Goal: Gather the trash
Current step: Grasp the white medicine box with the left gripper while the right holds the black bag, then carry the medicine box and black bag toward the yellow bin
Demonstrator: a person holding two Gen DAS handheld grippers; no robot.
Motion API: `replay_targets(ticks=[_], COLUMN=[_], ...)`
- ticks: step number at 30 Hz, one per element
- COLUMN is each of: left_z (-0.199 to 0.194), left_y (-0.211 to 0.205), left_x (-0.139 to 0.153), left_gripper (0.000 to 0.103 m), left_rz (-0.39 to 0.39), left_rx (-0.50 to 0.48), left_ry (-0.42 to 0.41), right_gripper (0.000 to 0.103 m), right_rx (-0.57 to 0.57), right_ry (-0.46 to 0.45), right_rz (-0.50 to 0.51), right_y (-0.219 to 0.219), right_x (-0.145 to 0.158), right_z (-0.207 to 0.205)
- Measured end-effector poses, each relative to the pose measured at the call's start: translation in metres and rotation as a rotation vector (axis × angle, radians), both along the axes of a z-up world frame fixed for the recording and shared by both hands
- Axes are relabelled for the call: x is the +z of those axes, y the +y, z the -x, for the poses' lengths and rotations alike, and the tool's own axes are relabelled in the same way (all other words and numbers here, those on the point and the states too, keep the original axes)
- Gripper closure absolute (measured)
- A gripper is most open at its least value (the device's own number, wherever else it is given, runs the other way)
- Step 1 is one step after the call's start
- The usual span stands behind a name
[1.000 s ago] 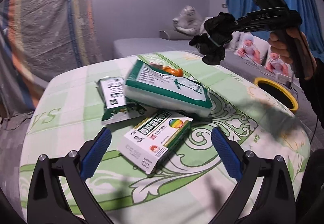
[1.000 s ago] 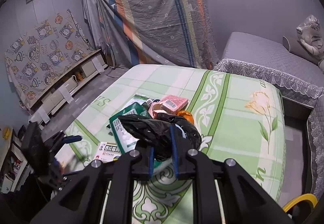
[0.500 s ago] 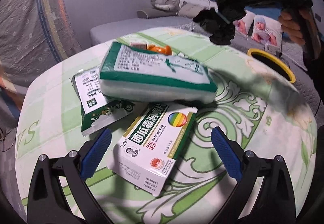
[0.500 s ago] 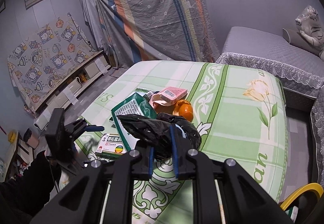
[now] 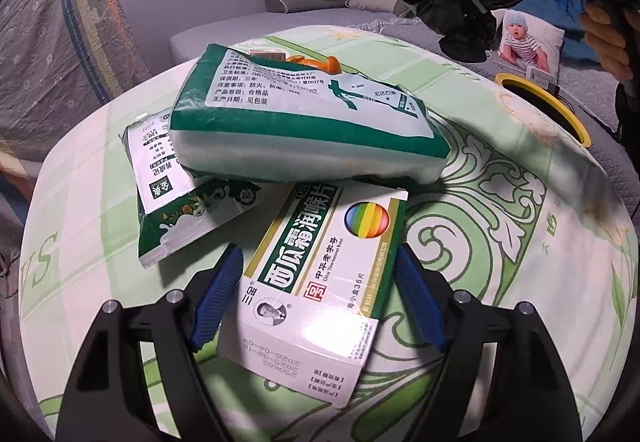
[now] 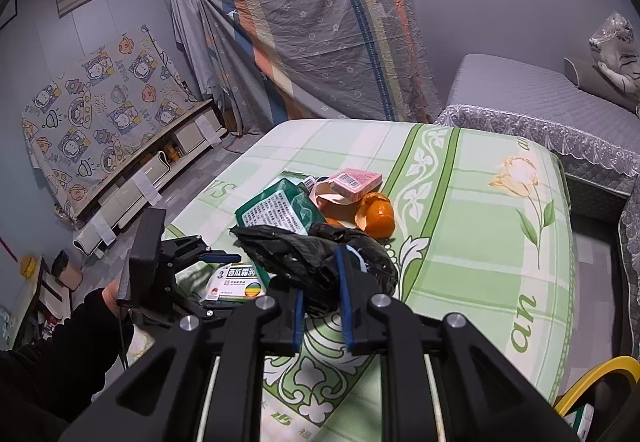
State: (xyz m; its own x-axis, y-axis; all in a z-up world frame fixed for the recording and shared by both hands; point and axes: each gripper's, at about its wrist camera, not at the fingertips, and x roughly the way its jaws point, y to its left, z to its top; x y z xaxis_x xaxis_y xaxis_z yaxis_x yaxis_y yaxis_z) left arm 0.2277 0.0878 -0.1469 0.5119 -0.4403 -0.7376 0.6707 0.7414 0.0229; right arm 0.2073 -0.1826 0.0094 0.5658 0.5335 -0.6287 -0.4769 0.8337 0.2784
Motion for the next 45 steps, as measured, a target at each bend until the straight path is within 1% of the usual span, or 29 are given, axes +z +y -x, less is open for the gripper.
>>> replay_targets(ticks=[3, 6, 8, 11, 13, 15, 16, 17, 19, 21, 23, 26, 28, 32, 40, 45], left_z=[0.003, 0.013, 0.026, 0.052, 0.070, 0.091, 0.096, 0.105, 0.119, 0.132, 0.141, 0.142, 0.141, 0.136, 0.129, 0.124], left_y=[0.003, 0.006, 0.013, 0.020, 0.021, 0.018, 0.018, 0.014, 0.004, -0.011, -0.029, -0.050, -0.069, -0.109, -0.195, -0.247], left_x=[0.002, 0.010, 0.020, 0.038, 0.049, 0.063, 0.069, 0.078, 0.090, 0.102, 0.112, 0.123, 0.126, 0.134, 0.147, 0.149], left_gripper=[0.032, 0.037, 0.037, 0.037, 0.037, 0.037, 0.037, 0.037, 0.037, 0.037, 0.037, 0.037, 0.037, 0.037, 0.037, 0.037], left_rz=[-0.003, -0.001, 0.027, 0.065, 0.073, 0.082, 0.090, 0.106, 0.133, 0.131, 0.135, 0.174, 0.185, 0.210, 0.208, 0.192], left_rx=[0.027, 0.056, 0.066, 0.088, 0.128, 0.196, 0.219, 0.249, 0.266, 0.273, 0.280, 0.268, 0.258, 0.198, 0.067, -0.009], left_ry=[-0.003, -0.025, -0.047, -0.106, -0.149, -0.203, -0.217, -0.237, -0.258, -0.311, -0.341, -0.324, -0.321, -0.308, -0.315, -0.316], right_gripper=[0.090, 0.090, 0.090, 0.090, 0.090, 0.090, 0.090, 0.090, 0.090, 0.090, 0.090, 0.090, 0.090, 0.090, 0.090, 0.090], right_rx=[0.001, 0.010, 0.018, 0.013, 0.011, 0.002, -0.001, -0.006, -0.025, -0.051, -0.078, -0.132, -0.163, -0.243, -0.393, -0.502], right_ry=[-0.006, -0.009, -0.009, -0.021, -0.020, -0.009, -0.001, 0.007, 0.013, 0.014, 0.019, 0.016, 0.011, -0.012, -0.053, -0.069], right_rz=[-0.010, -0.032, -0.046, -0.058, -0.075, -0.099, -0.110, -0.125, -0.149, -0.171, -0.197, -0.218, -0.227, -0.229, -0.246, -0.254], right_y=[-0.002, -0.006, -0.011, -0.017, -0.023, -0.028, -0.031, -0.035, -0.044, -0.055, -0.068, -0.091, -0.105, -0.138, -0.201, -0.239], right_x=[0.005, 0.012, 0.015, 0.018, 0.018, 0.017, 0.016, 0.014, 0.010, 0.008, 0.007, 0.005, 0.004, 0.005, 0.005, -0.003], right_z=[0.009, 0.021, 0.029, 0.043, 0.052, 0.059, 0.062, 0.066, 0.074, 0.081, 0.086, 0.095, 0.102, 0.115, 0.137, 0.149])
